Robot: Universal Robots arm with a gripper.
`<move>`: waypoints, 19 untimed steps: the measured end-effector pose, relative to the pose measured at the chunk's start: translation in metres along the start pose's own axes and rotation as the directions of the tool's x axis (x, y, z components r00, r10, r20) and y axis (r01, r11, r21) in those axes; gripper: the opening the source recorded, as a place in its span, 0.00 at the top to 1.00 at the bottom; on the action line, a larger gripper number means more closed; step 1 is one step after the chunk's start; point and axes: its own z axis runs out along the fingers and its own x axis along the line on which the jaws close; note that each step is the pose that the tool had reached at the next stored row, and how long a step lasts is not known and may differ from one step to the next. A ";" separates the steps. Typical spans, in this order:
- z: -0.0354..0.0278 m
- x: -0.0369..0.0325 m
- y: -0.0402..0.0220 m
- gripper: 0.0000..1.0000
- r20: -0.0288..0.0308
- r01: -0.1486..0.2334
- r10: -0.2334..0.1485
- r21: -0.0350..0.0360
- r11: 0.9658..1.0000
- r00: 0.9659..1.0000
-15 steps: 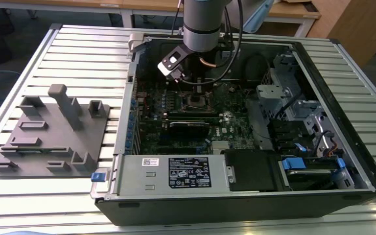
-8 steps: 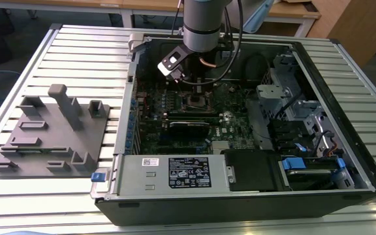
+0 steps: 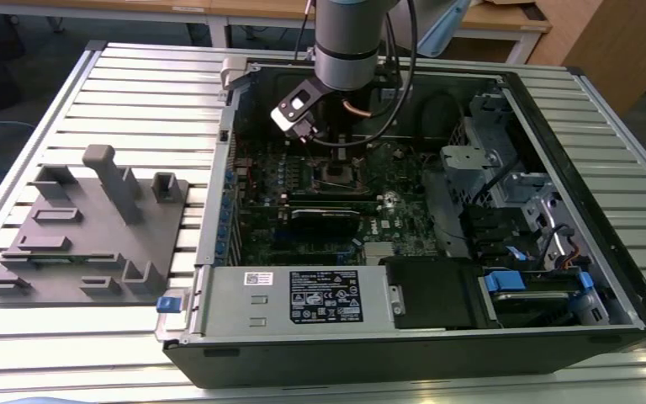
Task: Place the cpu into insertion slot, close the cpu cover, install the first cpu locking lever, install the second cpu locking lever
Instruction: 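Place the cpu into insertion slot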
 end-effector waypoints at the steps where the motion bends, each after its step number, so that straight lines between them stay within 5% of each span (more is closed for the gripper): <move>1: 0.0000 0.0000 0.0000 0.90 0.000 0.000 0.000 0.000 1.000 1.000; 19: -0.0029 0.0001 0.0002 0.90 -0.001 0.000 0.000 0.000 1.000 1.000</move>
